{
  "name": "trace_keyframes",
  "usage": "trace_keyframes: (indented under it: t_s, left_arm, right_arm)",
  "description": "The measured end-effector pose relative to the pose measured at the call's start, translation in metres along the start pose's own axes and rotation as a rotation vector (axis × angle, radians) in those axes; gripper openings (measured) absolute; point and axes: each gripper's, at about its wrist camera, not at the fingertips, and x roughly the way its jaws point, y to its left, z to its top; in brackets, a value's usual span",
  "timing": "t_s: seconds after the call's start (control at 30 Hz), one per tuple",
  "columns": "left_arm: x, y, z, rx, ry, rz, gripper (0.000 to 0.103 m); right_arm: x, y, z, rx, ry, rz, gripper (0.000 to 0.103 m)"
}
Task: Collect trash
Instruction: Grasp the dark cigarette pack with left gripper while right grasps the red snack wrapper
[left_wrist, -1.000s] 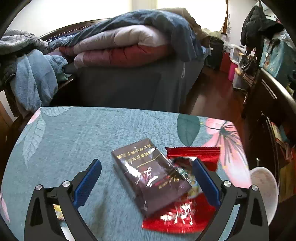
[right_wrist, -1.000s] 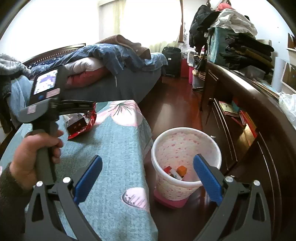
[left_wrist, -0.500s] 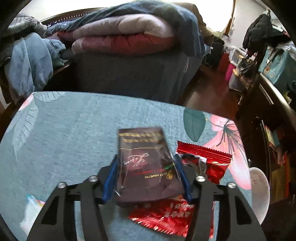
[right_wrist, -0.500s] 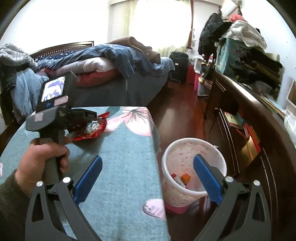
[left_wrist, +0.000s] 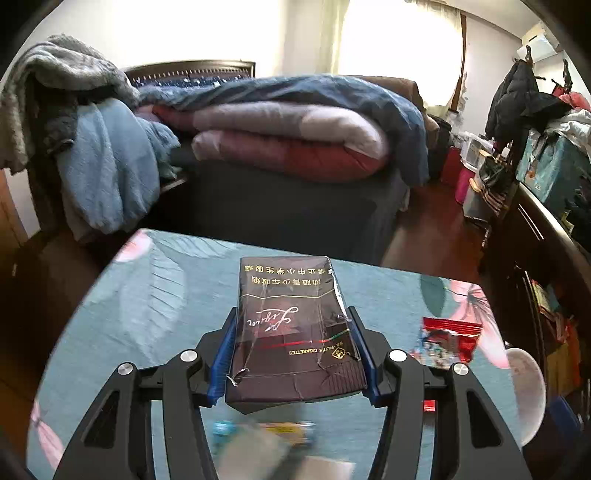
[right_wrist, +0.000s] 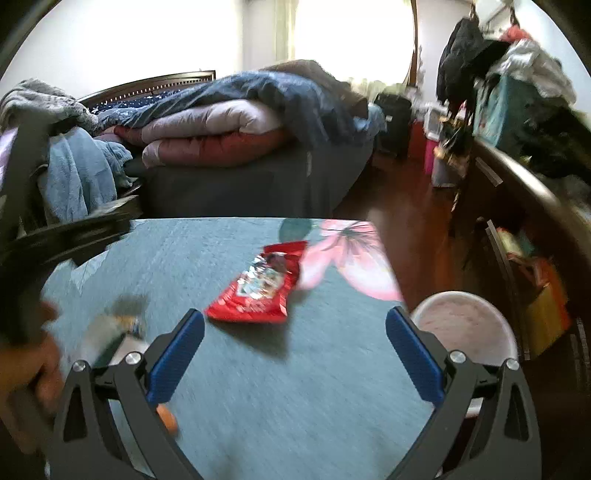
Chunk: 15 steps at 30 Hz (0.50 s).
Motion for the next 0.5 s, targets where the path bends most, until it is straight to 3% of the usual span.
trace_keyframes:
  t_s: [0.1, 0.33, 0.43, 0.47, 0.5]
  left_arm:
    - [-0.003, 0.013, 0.000, 0.006, -0.012, -0.004, 0.056]
    - [0.003, 0.030, 0.000, 0.009, 0.003, -0.033, 0.056]
    - [0.003, 0.035, -0.001, 0.006, 0.005, -0.033, 0.056]
    - [0.002, 0.036, -0.002, 0.005, 0.005, -0.033, 0.056]
    - [0.002, 0.037, -0.002, 0.004, 0.006, -0.034, 0.056]
  right_arm:
    - [0.037, 0.010, 0.013, 0.032, 0.058, 0.024, 0.099]
    - [0.114, 0.020, 0.024, 0.084, 0.190, -0.007, 0.097]
    - [0.121, 0.022, 0.023, 0.092, 0.201, -0.014, 0.075]
    - [0.119, 0.025, 0.023, 0.077, 0.196, -0.017, 0.052]
    - [0.118, 0.028, 0.024, 0.056, 0.194, -0.027, 0.036]
